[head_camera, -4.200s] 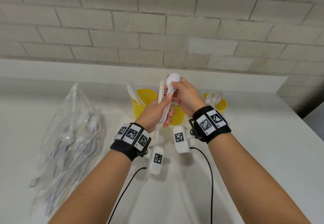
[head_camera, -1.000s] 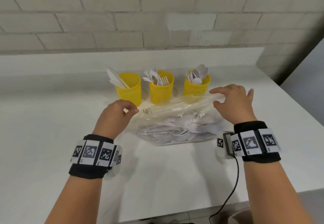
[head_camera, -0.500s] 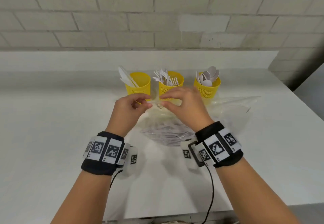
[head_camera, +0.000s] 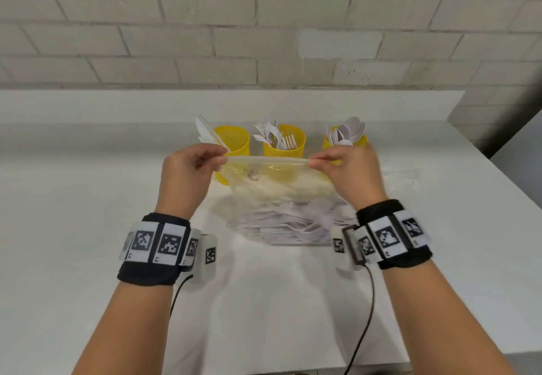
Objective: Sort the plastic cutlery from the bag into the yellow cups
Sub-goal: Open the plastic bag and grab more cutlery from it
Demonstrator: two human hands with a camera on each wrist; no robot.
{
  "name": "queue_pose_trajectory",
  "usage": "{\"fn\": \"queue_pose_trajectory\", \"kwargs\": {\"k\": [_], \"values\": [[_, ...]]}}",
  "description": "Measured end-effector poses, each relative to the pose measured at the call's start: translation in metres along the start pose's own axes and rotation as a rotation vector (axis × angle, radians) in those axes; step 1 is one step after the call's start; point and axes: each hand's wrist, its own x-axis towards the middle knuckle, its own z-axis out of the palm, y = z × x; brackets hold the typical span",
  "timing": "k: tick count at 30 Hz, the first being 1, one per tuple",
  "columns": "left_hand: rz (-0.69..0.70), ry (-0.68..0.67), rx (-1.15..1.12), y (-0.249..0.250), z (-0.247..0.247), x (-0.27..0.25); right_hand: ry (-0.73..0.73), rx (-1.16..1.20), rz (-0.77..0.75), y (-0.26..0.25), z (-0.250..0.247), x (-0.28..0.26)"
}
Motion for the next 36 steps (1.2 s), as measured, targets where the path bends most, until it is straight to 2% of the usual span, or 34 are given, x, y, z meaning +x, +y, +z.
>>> {"fn": "queue_pose_trajectory", "kwargs": {"k": [3, 7, 12, 14, 17, 19, 21, 23, 26, 29, 31, 33, 34, 36], "values": [[0.024, 0.042, 0.076, -0.012, -0.008, 0.005, 0.025, -0.158, 0.083, 0.032, -0.032, 0.001], [0.072, 0.027, 0.127, -0.018, -0.011, 0.010, 0.074, -0.233, 0.143, 0.056, -0.065, 0.000], [0.098, 0.015, 0.097, -0.021, -0.009, 0.009, 0.119, -0.129, 0.225, 0.076, -0.080, 0.000], [0.095, 0.011, 0.085, -0.021, -0.009, 0.008, 0.155, -0.154, 0.165, 0.075, -0.077, 0.000], [0.087, 0.007, 0.076, -0.022, -0.009, 0.009, 0.247, -0.093, -0.172, 0.051, -0.063, -0.002], [0.076, 0.002, 0.063, -0.022, -0.010, 0.009, 0.116, -0.046, -0.340, 0.031, -0.048, -0.004], [0.073, -0.003, 0.071, -0.020, -0.011, 0.008, -0.065, -0.133, -0.411, 0.024, -0.033, -0.006], [0.082, -0.016, 0.099, -0.017, -0.010, 0.006, -0.187, -0.271, -0.380, 0.025, -0.023, -0.007], [0.112, -0.061, 0.192, -0.011, -0.008, 0.004, -0.266, -0.338, -0.338, 0.025, -0.020, -0.010], [0.306, -0.053, 0.353, -0.002, -0.002, 0.005, -0.340, -0.246, -0.339, 0.020, -0.025, -0.017], [0.443, -0.133, 0.324, 0.012, 0.011, 0.001, -0.428, -0.160, -0.275, 0.012, -0.033, -0.023], [0.493, -0.343, 0.249, 0.031, 0.032, -0.009, -0.541, -0.134, -0.198, 0.001, -0.041, -0.030], [0.460, -0.472, 0.235, 0.039, 0.044, -0.015, -0.587, -0.153, -0.167, -0.003, -0.043, -0.032], [0.275, -0.726, 0.273, 0.042, 0.064, -0.023, -0.643, -0.255, -0.118, -0.008, -0.043, -0.035]]}}
